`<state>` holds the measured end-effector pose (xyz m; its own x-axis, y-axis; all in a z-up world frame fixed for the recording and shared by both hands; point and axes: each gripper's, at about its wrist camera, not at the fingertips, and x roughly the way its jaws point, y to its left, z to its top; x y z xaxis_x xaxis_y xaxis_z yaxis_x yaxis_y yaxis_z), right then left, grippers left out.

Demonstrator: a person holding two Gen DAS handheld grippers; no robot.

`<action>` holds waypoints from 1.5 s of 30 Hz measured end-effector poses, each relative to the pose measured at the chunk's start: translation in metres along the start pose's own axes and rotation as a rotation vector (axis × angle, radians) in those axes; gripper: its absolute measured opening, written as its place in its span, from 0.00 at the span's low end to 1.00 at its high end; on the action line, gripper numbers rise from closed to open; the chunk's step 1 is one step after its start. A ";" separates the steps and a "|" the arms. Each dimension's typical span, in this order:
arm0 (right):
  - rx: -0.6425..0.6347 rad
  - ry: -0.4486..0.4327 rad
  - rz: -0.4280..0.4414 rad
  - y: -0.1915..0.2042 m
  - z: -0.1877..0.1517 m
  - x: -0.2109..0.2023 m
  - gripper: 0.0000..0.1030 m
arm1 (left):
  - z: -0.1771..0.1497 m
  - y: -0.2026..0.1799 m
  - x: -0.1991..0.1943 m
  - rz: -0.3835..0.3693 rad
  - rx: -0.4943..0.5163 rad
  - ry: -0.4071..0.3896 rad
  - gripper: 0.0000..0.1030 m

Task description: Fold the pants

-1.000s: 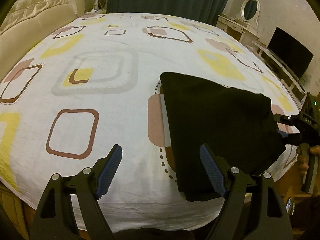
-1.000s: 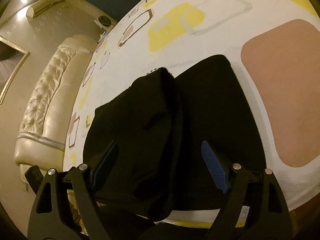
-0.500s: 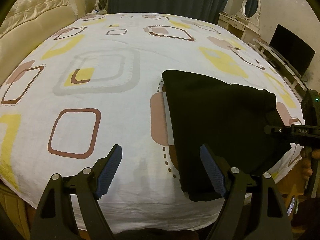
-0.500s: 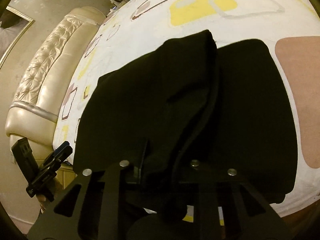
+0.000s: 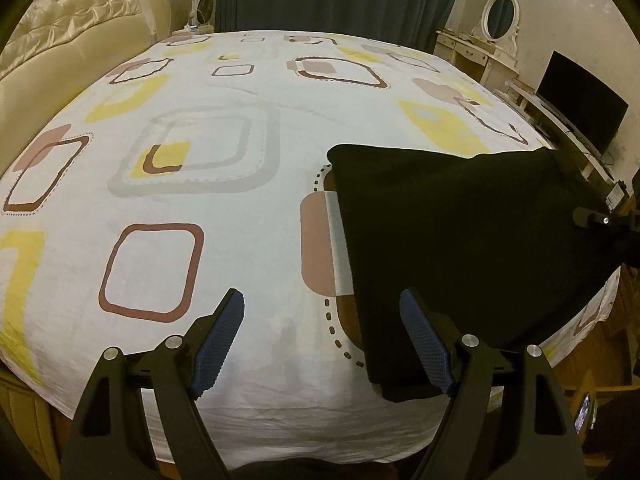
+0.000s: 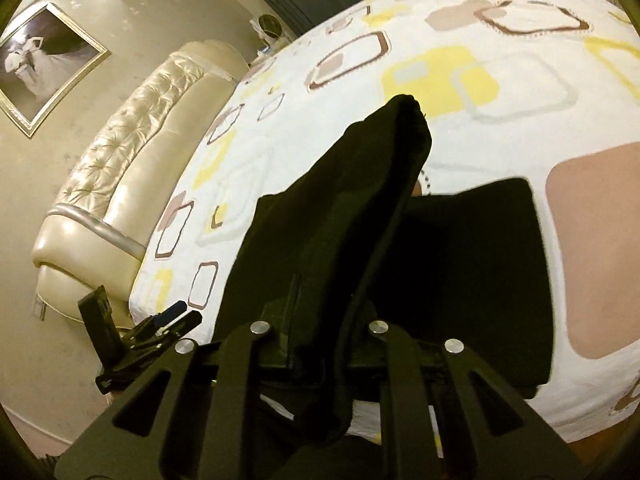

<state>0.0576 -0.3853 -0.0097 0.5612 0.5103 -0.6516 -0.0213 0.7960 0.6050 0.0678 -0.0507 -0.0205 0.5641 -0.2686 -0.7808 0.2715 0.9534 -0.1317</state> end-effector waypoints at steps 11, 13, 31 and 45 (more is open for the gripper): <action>0.068 -0.031 -0.050 -0.043 0.000 -0.012 0.14 | -0.001 -0.002 0.000 -0.004 0.012 0.003 0.77; 0.092 -0.030 -0.062 -0.055 -0.001 -0.011 0.14 | -0.001 -0.003 0.000 -0.004 0.014 0.004 0.77; 0.211 0.013 -0.062 -0.113 -0.017 0.017 0.14 | -0.003 -0.007 0.005 -0.004 0.027 0.014 0.77; 0.286 -0.008 0.005 -0.127 -0.019 0.012 0.15 | -0.005 -0.010 0.005 -0.008 0.035 0.014 0.77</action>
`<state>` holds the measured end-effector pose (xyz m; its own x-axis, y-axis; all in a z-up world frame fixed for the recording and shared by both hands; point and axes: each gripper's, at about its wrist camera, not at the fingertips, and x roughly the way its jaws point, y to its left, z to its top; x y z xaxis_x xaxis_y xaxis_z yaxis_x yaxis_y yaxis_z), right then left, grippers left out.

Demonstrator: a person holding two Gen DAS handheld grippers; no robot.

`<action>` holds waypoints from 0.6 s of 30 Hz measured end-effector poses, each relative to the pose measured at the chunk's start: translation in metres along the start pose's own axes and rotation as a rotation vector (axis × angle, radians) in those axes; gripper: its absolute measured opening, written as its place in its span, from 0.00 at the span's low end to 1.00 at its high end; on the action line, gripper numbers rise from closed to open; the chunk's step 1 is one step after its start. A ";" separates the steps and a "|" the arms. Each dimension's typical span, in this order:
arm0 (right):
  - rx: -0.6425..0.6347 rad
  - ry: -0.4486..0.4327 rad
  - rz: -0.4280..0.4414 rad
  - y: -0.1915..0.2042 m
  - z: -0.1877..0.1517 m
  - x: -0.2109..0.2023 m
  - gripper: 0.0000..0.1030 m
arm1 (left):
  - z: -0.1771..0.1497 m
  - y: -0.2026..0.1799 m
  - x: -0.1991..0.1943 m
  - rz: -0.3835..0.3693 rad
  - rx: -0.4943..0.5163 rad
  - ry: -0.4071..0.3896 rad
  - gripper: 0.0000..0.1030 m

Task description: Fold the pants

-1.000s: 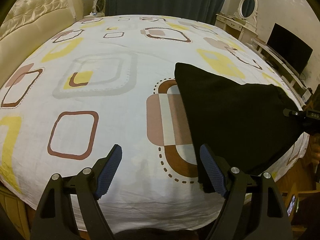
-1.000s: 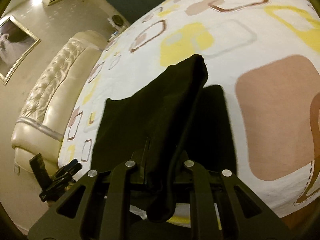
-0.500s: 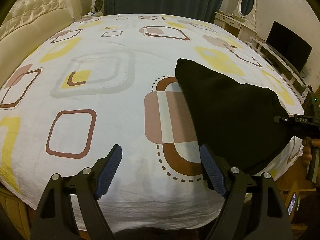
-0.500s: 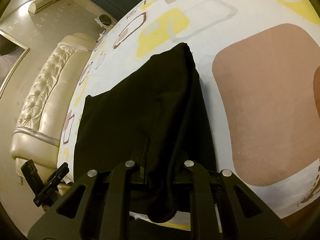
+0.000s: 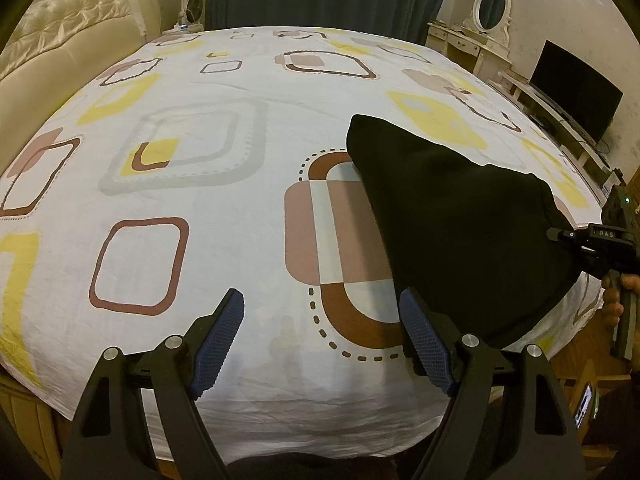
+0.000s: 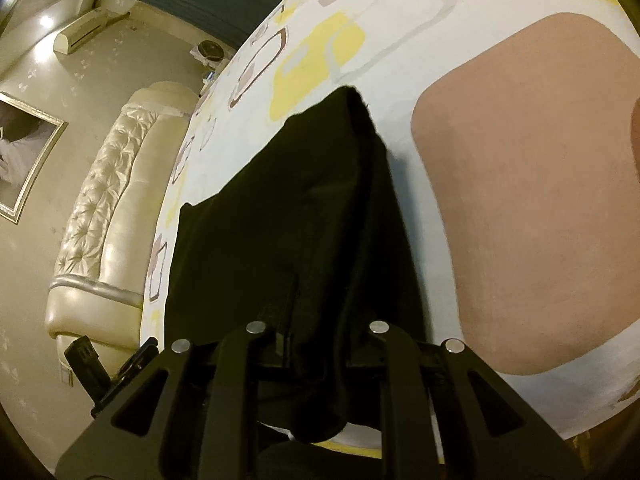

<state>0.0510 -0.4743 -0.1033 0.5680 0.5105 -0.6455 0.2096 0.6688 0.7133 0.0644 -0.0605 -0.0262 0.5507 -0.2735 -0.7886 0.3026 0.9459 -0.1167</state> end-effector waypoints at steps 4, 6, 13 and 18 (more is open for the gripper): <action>0.009 -0.016 -0.006 -0.006 0.000 -0.008 0.17 | -0.001 -0.001 0.000 -0.002 -0.002 0.000 0.77; 0.013 -0.022 -0.009 -0.007 0.001 -0.009 0.19 | -0.001 -0.001 0.000 -0.002 -0.001 0.000 0.77; 0.122 -0.120 -0.048 -0.026 0.004 -0.045 0.48 | -0.001 -0.004 -0.001 -0.020 0.002 0.003 0.77; 0.162 -0.185 0.089 -0.029 -0.003 -0.077 0.71 | -0.001 -0.011 0.000 -0.074 0.005 0.010 0.77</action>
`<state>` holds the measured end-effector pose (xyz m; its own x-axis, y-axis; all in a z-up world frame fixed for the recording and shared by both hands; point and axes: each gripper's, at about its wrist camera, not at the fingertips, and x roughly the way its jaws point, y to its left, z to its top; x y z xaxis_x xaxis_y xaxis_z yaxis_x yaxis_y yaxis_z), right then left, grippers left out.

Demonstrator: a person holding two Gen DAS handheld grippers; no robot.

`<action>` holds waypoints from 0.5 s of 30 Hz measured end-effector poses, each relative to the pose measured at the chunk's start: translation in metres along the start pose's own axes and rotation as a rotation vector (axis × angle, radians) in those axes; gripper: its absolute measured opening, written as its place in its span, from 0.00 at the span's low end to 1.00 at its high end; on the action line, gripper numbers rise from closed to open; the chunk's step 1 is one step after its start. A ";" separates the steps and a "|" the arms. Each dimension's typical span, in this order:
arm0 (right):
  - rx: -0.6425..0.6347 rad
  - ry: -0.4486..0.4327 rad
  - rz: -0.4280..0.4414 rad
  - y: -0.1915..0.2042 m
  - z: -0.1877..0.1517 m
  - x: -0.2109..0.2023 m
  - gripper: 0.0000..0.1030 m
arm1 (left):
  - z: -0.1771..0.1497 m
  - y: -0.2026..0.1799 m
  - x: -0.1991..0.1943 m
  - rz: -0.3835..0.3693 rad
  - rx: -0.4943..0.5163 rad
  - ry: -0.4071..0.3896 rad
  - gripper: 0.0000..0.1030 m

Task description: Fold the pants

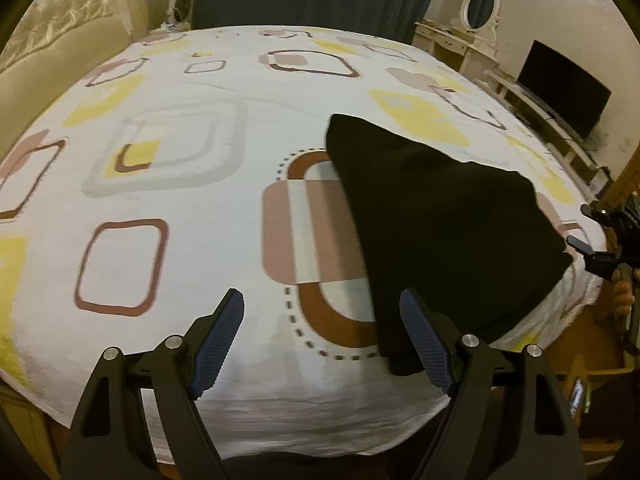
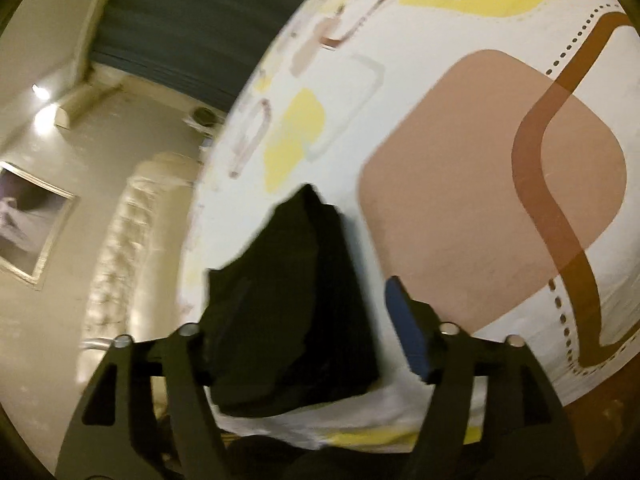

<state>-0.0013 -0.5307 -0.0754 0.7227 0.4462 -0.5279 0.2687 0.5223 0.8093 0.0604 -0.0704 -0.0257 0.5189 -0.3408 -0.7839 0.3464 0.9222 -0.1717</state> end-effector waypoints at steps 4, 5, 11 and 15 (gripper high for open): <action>-0.007 0.042 0.025 0.000 -0.012 0.006 0.72 | 0.002 0.000 0.005 -0.098 -0.057 0.030 0.77; -0.011 0.053 0.022 0.001 -0.015 0.009 0.72 | 0.002 0.000 0.007 -0.134 -0.075 0.043 0.77; -0.020 0.121 -0.014 -0.007 -0.024 0.032 0.72 | 0.003 0.005 0.020 -0.310 -0.185 0.107 0.81; -0.029 0.154 -0.014 -0.007 -0.027 0.043 0.72 | 0.008 0.008 0.034 -0.366 -0.226 0.128 0.81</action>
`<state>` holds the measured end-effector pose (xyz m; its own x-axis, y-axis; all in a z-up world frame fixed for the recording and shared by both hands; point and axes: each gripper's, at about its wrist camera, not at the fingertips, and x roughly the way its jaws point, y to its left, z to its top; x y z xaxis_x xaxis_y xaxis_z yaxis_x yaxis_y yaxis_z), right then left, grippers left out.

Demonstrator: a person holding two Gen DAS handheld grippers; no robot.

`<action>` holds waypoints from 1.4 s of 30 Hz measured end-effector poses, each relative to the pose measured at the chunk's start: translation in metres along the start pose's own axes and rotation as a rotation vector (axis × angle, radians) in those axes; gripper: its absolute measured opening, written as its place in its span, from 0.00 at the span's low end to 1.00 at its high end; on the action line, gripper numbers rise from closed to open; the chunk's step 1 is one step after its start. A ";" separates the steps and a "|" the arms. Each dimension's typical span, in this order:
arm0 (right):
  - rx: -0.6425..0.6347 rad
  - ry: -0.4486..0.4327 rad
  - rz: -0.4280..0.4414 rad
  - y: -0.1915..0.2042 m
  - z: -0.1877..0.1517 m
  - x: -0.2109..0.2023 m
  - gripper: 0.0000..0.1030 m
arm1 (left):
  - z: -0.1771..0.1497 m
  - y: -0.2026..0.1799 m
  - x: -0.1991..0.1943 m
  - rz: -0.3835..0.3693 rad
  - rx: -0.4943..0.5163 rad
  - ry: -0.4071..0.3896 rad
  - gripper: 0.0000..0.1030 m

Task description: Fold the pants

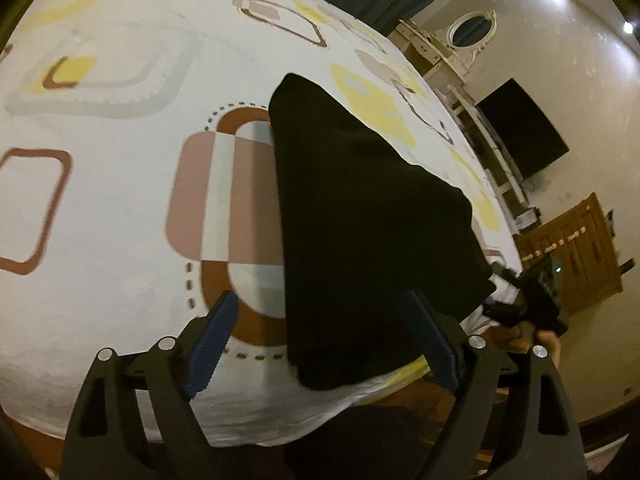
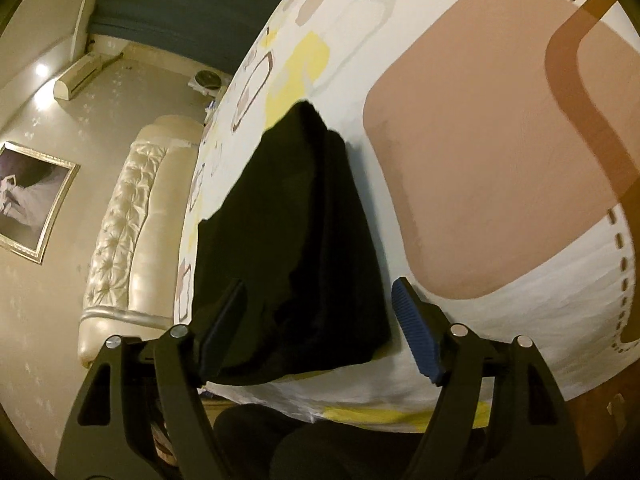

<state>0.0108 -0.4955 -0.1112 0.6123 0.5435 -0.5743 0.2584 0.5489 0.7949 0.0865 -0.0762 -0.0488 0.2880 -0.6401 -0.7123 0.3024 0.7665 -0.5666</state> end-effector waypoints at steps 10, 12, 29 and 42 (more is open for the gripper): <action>-0.033 0.043 0.005 0.005 0.003 0.021 0.79 | 0.003 0.000 0.050 -0.060 -0.025 0.095 0.79; -0.063 0.048 -0.017 0.010 0.002 0.026 0.76 | 0.003 -0.006 0.052 -0.034 0.014 0.096 0.68; -0.179 0.046 -0.111 0.026 -0.007 0.031 0.37 | 0.005 -0.029 0.041 0.097 0.153 0.049 0.36; -0.198 0.074 -0.081 0.046 -0.011 0.054 0.36 | 0.009 -0.010 0.017 0.147 0.140 0.029 0.35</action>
<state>0.0478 -0.4342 -0.1082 0.5371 0.5333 -0.6535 0.1487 0.7028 0.6957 0.0966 -0.0952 -0.0516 0.3127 -0.5187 -0.7957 0.3828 0.8355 -0.3942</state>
